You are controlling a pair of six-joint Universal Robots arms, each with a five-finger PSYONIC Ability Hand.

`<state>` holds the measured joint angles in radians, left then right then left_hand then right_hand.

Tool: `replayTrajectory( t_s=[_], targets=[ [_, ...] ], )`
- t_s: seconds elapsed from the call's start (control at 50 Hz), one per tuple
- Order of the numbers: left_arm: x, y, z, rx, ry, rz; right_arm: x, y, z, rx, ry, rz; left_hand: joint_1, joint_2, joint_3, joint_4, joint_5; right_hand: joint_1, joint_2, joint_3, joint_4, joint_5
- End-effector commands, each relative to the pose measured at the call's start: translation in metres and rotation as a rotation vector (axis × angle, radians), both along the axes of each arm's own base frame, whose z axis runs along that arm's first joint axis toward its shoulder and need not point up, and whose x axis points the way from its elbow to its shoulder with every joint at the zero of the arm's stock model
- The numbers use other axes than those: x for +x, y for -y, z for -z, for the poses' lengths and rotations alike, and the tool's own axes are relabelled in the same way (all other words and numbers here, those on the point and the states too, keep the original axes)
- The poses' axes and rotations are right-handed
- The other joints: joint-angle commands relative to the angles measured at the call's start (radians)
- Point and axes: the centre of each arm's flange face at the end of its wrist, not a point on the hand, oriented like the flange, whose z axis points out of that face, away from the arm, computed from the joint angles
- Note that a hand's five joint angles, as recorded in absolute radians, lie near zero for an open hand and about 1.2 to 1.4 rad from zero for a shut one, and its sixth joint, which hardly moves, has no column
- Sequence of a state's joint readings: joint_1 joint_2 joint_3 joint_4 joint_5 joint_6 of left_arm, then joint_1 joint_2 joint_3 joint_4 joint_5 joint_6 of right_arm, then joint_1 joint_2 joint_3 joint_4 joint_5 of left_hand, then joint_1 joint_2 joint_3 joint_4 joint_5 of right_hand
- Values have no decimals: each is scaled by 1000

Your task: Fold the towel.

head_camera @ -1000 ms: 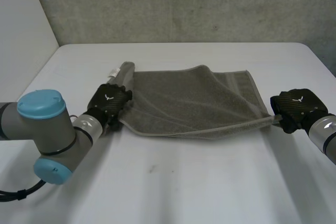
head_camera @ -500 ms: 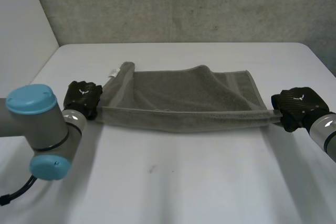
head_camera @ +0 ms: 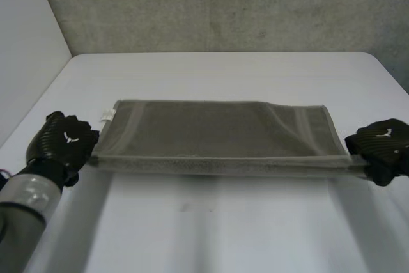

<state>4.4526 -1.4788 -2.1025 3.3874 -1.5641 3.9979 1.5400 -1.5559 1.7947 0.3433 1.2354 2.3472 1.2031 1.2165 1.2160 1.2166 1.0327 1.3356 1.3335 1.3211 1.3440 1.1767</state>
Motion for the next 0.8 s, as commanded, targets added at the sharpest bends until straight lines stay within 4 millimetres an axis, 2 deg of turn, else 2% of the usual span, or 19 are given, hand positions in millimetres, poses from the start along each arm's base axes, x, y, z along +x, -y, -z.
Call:
replayTrajectory(
  t_s=[0.02,0.12,0.18,0.24,0.28,0.3,0.34,0.36,0.4,0.42,0.44,0.46,0.5,0.52,0.56,0.62,0.66,0.72,0.8],
  targets=[
    [3,-27,-16,22,8,19,-7,-11,-26,-61,4,-23,193,180,180,180,189,61,63,75,52,45],
    [-1,-29,-11,46,14,52,-9,-9,-27,-69,-5,-33,193,180,180,180,189,61,63,75,52,45],
    [-6,-17,6,119,32,61,-10,-3,-22,-64,-20,-38,193,180,180,180,189,61,63,75,52,45],
    [-8,-10,9,122,32,62,-11,3,-15,-48,-31,-39,193,180,180,180,189,61,63,75,52,45],
    [-14,9,17,119,31,65,-13,22,-1,-32,-39,-38,193,180,180,180,189,61,63,75,52,45],
    [-14,9,17,119,31,65,-13,22,-1,-32,-39,-38,193,180,180,180,189,61,63,75,52,45],
    [-23,34,21,88,25,69,-16,41,13,-20,-35,-15,193,180,180,180,189,61,63,75,52,45],
    [-23,34,21,88,25,69,-16,41,13,-20,-35,-15,193,180,180,180,189,61,63,75,52,45],
    [-33,58,29,70,21,80,-14,61,25,-30,-16,6,193,180,180,180,189,61,63,75,52,45],
    [-33,58,29,70,21,80,-14,61,25,-30,-16,6,193,180,180,180,189,61,63,75,52,45],
    [-39,70,33,59,18,86,-6,70,31,-34,0,4,193,180,180,180,189,61,63,75,52,45],
    [-39,70,33,59,18,86,-6,70,32,-34,0,4,193,180,180,180,189,61,63,75,52,45],
    [-52,96,38,28,10,97,10,87,44,-50,3,5,193,180,180,180,189,61,63,75,52,45],
    [-52,97,38,28,10,97,10,87,44,-50,3,5,193,180,180,180,189,61,63,75,52,45],
    [-66,122,44,0,3,109,17,105,53,-76,-9,32,193,180,180,180,189,61,63,75,52,45],
    [-72,134,47,-18,-2,111,19,115,58,-88,-15,47,193,180,180,180,189,61,63,75,52,45],
    [-82,157,51,-54,-14,116,30,132,64,-134,-15,53,193,180,180,180,189,61,63,75,52,45],
    [-90,177,54,-88,-24,118,39,147,67,-181,-15,60,193,180,180,180,189,61,63,75,52,45],
    [-97,192,59,-108,-29,121,42,160,70,-207,-24,82,193,180,180,180,189,61,63,75,52,45]
  ],
)
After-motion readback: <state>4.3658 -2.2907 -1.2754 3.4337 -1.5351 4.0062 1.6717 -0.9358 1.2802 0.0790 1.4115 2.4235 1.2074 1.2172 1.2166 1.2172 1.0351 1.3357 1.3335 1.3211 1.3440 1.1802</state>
